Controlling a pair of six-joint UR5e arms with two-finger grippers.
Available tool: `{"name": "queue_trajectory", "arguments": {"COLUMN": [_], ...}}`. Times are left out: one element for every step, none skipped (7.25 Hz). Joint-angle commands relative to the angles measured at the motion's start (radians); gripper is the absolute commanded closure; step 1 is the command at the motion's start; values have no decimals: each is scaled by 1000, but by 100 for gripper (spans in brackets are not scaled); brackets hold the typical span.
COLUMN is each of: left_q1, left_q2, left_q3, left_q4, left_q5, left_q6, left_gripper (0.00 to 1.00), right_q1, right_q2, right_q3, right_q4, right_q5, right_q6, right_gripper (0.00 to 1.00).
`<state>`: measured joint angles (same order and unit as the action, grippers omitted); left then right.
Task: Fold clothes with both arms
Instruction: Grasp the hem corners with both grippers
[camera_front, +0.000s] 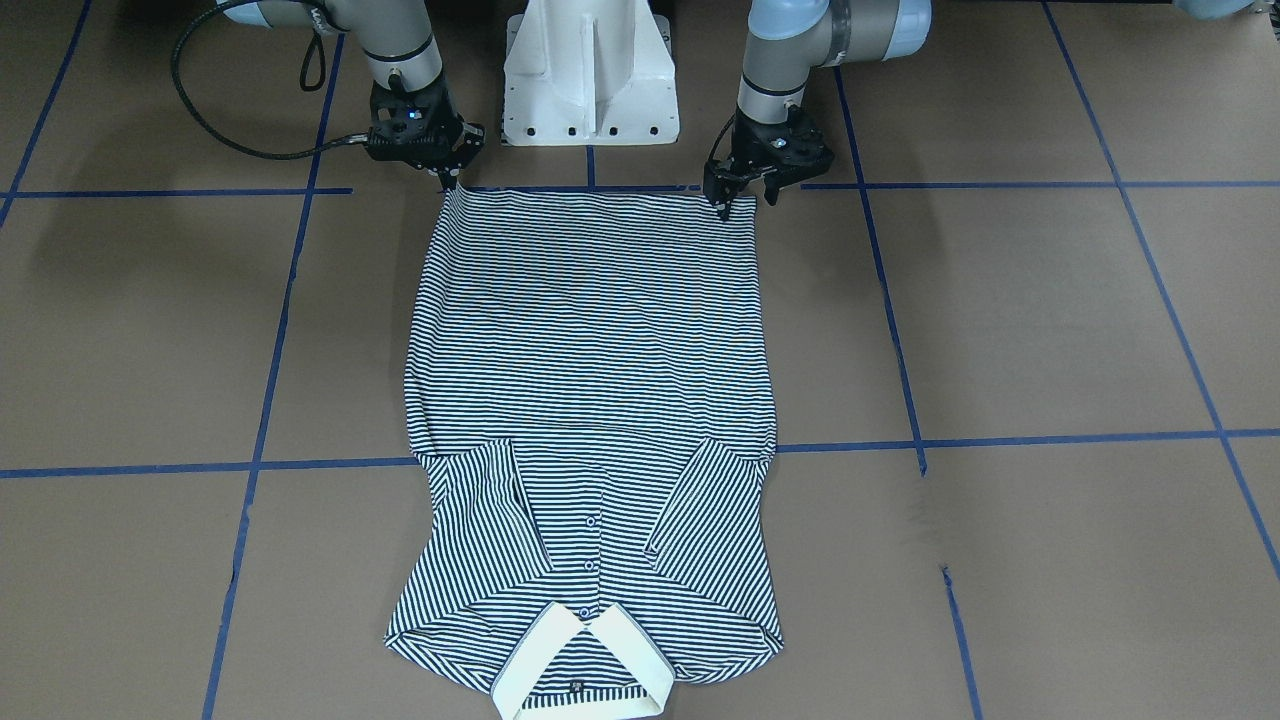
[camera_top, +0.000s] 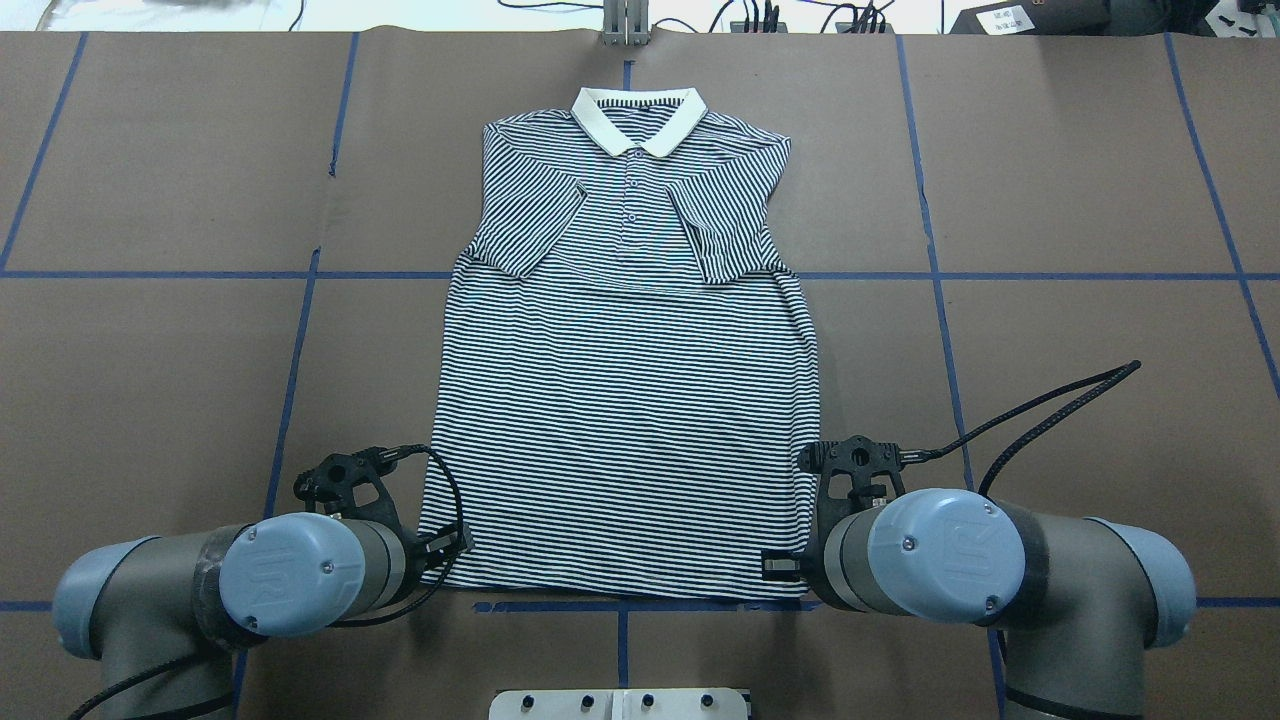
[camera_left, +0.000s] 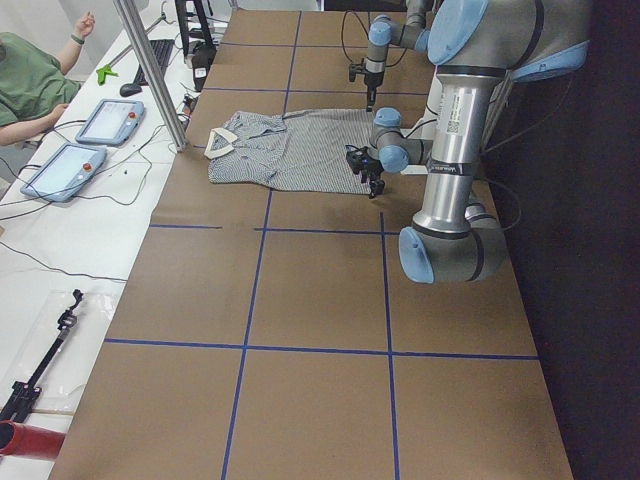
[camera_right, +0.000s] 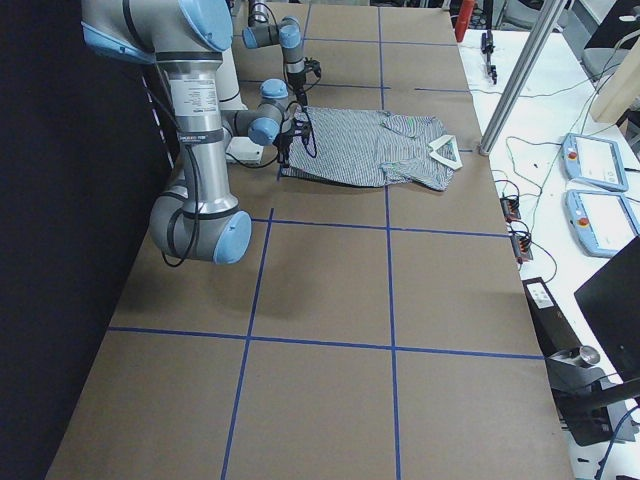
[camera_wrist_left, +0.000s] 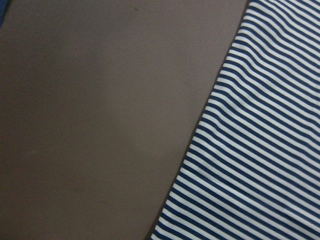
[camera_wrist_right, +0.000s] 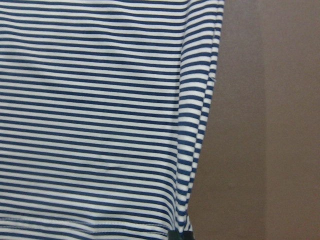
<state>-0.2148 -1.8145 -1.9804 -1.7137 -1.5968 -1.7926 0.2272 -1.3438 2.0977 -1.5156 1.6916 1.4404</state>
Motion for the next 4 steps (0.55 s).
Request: {"name": "queue_trajectory", "arguments": {"left_q1": [0,0,0,0], "left_q2": [-5,-8,-11,-12], "left_q3": [-2,-2,-3,-15], "left_q4": [0,2,2,2], "left_q5": [-2,-3,-5,-6], "left_q6": [1,-1,1,1], "left_gripper": [83,94,100,100], "right_q1": [1,1,3,4], "right_q2": [0,0,0,-1], "right_q3": [4,4,4,5], "right_q4": [0,0,0,0], "right_q5": [2,3,3,7], "right_q6": [0,0,-2,-2], "right_gripper": [100,100,100,100]}}
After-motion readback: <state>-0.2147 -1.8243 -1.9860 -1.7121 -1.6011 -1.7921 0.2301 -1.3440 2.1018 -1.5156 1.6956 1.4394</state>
